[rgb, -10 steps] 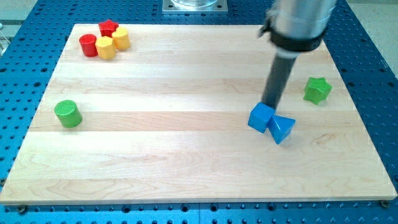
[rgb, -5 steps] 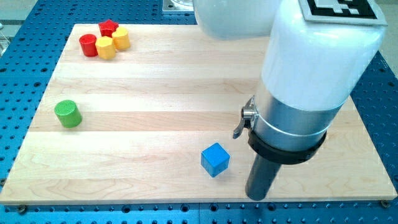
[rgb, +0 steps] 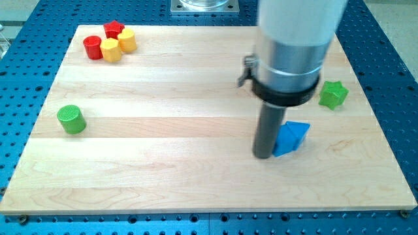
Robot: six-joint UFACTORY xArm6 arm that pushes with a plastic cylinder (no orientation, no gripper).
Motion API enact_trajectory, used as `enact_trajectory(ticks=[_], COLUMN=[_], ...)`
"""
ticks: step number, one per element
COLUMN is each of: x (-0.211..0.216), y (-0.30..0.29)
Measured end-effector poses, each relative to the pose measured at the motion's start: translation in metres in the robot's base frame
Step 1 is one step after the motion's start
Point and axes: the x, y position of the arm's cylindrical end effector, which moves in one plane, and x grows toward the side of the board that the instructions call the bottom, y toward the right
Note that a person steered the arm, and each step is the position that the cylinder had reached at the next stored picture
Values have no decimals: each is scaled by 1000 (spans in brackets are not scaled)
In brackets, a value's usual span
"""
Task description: Push the blue blocks into the green star
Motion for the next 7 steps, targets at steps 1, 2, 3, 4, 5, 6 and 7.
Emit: enact_trajectory(ticks=[1, 2, 3, 4, 5, 6, 7], x=[14, 14, -4, -30, -49, -57, 39], y=[-3, 22, 44, 52, 62, 58, -53])
